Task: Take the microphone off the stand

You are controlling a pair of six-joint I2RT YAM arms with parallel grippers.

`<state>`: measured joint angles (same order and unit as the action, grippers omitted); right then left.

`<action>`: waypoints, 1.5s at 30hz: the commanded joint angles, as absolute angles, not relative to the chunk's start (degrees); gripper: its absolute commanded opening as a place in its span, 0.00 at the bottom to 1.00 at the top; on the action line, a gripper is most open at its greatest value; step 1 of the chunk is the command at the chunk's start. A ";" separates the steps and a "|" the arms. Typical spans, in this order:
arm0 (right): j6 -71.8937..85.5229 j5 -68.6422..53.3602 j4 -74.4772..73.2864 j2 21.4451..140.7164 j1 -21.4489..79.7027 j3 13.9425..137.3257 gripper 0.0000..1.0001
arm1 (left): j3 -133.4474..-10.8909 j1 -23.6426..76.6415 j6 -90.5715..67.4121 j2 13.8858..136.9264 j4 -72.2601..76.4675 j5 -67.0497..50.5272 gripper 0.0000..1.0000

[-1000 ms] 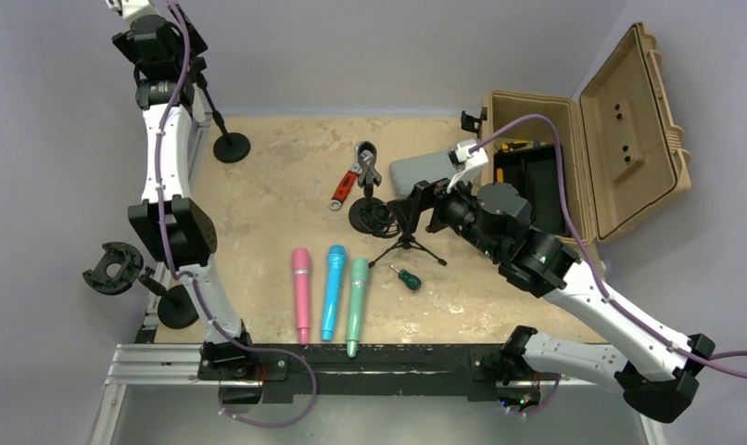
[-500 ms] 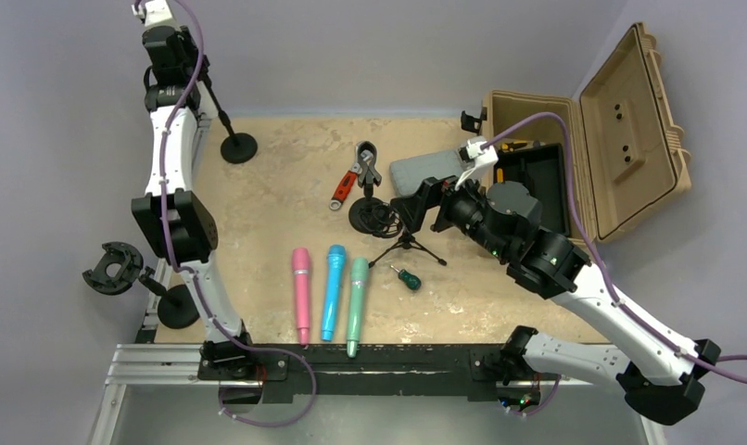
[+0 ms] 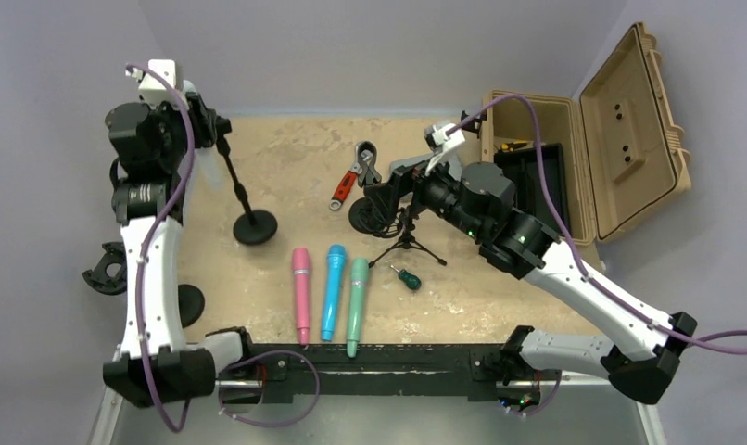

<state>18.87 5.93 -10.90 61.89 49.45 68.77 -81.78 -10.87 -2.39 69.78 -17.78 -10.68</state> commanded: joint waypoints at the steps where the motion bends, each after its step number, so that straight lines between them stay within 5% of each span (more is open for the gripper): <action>1: 12.58 0.31 -5.24 66.22 49.57 75.36 0.91 | -77.68 -11.24 2.96 60.70 -18.30 -17.22 0.00; 7: 6.34 -7.45 -3.78 70.94 51.56 82.25 0.91 | -67.59 -10.73 -2.47 47.90 -18.76 -25.96 0.00; 19: -5.70 -23.32 -1.96 85.83 58.61 92.93 0.92 | -48.90 -1.43 7.12 28.95 -14.05 -23.22 0.00; 35: -26.02 -30.57 8.39 96.80 58.88 92.29 0.98 | -40.70 0.68 9.08 21.23 -6.95 -23.51 0.00; 45: -25.13 -37.85 7.15 106.06 57.98 98.97 0.92 | -40.78 2.43 9.35 19.51 -6.94 -20.81 0.00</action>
